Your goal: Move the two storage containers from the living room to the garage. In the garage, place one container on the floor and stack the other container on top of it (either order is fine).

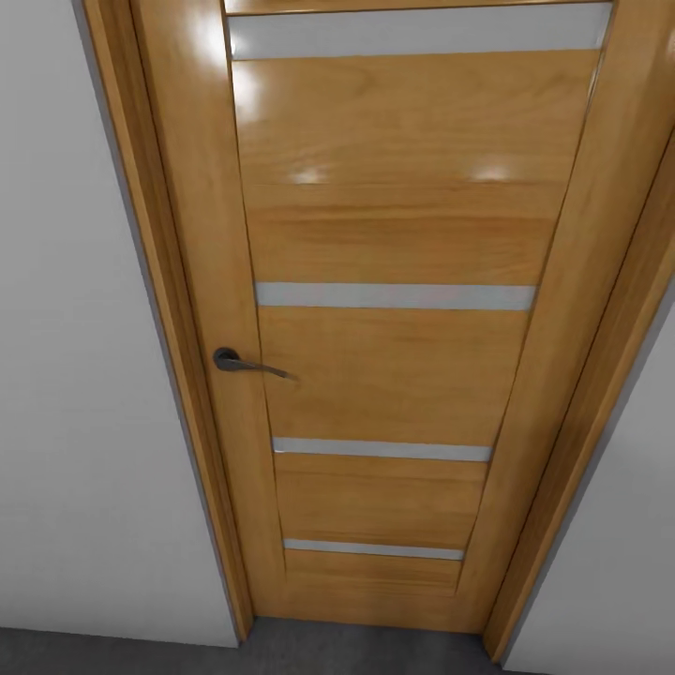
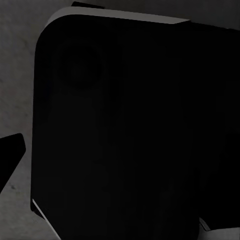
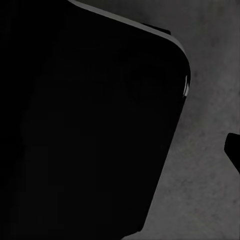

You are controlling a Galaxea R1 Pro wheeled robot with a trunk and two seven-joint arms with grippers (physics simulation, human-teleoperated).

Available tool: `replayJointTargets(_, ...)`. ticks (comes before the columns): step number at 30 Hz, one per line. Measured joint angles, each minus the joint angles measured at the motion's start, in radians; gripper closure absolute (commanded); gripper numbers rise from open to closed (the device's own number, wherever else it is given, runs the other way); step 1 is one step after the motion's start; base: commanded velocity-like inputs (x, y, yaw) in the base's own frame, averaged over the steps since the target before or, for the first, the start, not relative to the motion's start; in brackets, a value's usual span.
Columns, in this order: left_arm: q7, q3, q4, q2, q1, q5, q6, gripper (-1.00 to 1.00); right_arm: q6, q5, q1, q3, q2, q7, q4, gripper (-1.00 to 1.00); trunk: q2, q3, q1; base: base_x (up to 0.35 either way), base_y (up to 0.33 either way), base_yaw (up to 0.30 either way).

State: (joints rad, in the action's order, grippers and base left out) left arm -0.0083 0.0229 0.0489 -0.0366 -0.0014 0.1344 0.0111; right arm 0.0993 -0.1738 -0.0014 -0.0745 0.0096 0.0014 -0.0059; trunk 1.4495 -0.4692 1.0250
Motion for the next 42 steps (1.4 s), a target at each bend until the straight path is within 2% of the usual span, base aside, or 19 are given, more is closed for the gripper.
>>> replayJointTargets(11,0.0,0.0,0.0,0.0,0.0,0.0,0.0,-1.0,-0.006,0.007,0.0,0.006,0.001,-0.003,0.0,-1.0,0.0,0.0,0.0,0.0,0.0,-0.074)
replayJointTargets(42,0.0,0.0,0.0,0.0,0.0,0.0,0.0,-1.0,0.002,-0.003,0.0,-0.002,0.0,0.0,0.0,-1.0,0.0,0.0,0.0,0.0,0.0,-0.002)
